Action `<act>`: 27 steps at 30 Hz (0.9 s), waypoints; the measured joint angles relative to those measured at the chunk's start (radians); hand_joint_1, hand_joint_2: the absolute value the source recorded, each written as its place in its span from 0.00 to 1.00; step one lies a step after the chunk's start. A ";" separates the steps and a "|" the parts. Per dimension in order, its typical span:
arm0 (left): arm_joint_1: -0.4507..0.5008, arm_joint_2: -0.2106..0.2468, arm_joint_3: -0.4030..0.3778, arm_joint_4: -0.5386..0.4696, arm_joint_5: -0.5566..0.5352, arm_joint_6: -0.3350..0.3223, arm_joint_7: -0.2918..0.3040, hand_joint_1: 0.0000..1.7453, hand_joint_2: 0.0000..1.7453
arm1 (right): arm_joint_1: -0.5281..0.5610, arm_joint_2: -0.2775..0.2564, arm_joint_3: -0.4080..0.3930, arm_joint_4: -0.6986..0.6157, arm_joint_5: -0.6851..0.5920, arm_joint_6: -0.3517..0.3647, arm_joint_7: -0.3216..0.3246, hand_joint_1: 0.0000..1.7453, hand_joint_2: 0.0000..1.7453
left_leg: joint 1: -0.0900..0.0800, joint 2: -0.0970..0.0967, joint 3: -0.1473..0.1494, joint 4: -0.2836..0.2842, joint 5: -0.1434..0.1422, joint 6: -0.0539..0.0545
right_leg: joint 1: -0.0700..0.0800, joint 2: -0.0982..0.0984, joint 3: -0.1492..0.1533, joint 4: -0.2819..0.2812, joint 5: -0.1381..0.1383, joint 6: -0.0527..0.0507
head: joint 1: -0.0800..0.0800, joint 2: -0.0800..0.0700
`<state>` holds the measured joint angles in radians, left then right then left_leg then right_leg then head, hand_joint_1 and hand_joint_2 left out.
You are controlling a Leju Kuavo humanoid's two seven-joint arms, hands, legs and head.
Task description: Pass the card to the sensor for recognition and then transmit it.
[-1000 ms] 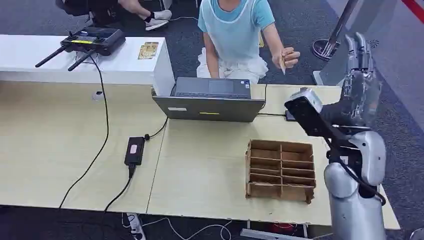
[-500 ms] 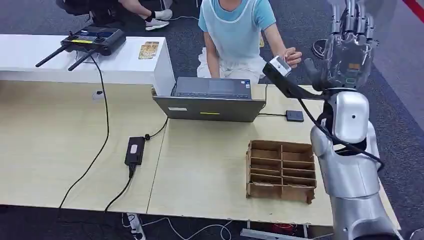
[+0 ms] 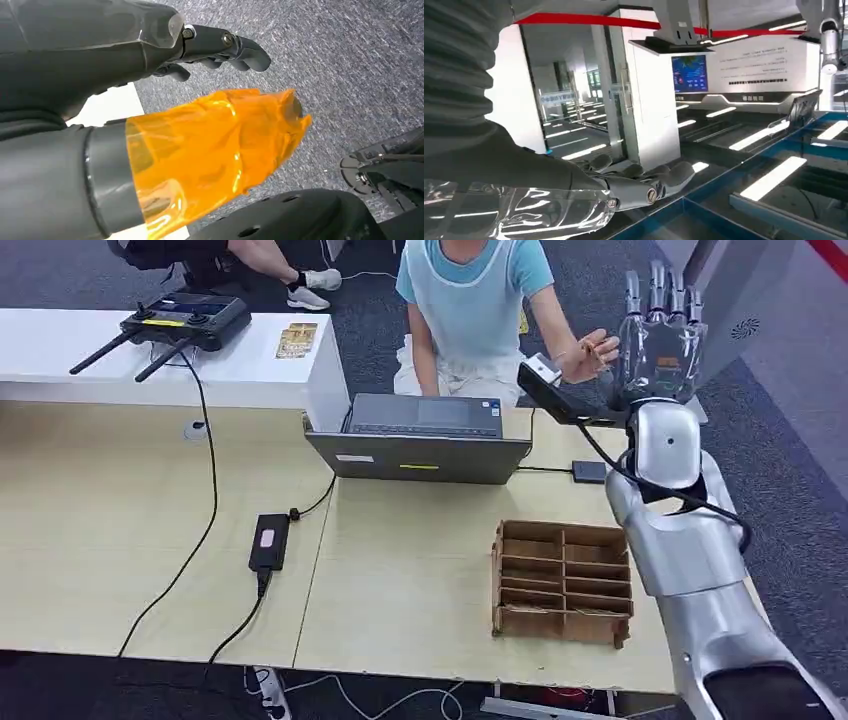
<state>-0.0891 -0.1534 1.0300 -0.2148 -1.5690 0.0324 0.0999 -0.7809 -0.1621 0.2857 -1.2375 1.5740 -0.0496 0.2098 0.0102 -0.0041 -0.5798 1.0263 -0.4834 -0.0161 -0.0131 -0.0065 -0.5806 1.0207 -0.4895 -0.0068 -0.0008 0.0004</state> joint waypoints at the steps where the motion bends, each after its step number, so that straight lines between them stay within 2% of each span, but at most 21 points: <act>1: 0.000 0.000 0.000 0.000 0.000 0.000 0.000 0.00 0.00 | -0.002 0.000 0.000 0.007 0.000 0.000 0.003 0.00 1.00 | 0.000 0.000 0.000 0.000 0.000 0.000 | 0.000 0.000 0.000 0.000 0.000 0.000 | 0.000 0.000; 21: 0.000 0.000 -0.019 0.000 0.000 -0.001 0.000 0.00 0.00 | -0.010 0.010 0.007 0.085 0.000 -0.005 0.020 0.00 1.00 | 0.000 0.000 0.000 0.000 0.000 0.000 | 0.000 0.000 0.000 0.000 0.000 0.000 | 0.000 0.000; 22: 0.000 0.000 -0.019 0.000 0.000 -0.001 0.000 0.00 0.00 | -0.010 0.010 0.008 0.086 0.000 -0.004 0.019 1.00 1.00 | 0.000 0.000 0.000 0.000 0.000 0.000 | 0.000 0.000 0.000 0.000 0.000 0.000 | 0.000 0.000; 27: 0.000 0.000 -0.019 0.000 0.000 -0.002 0.000 0.00 0.00 | -0.010 0.010 0.009 0.097 0.000 -0.003 0.006 1.00 1.00 | 0.000 0.000 0.000 0.000 0.000 0.000 | 0.000 0.000 0.000 0.000 0.000 0.000 | 0.000 0.000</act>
<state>-0.0889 -0.1530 1.0109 -0.2148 -1.5686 0.0309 0.0996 -0.7911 -0.1518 0.2949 -1.1410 1.5740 -0.0526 0.2155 0.0102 -0.0042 -0.5798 1.0264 -0.4834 -0.0161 -0.0131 -0.0065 -0.5806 1.0208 -0.4894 -0.0068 -0.0008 0.0000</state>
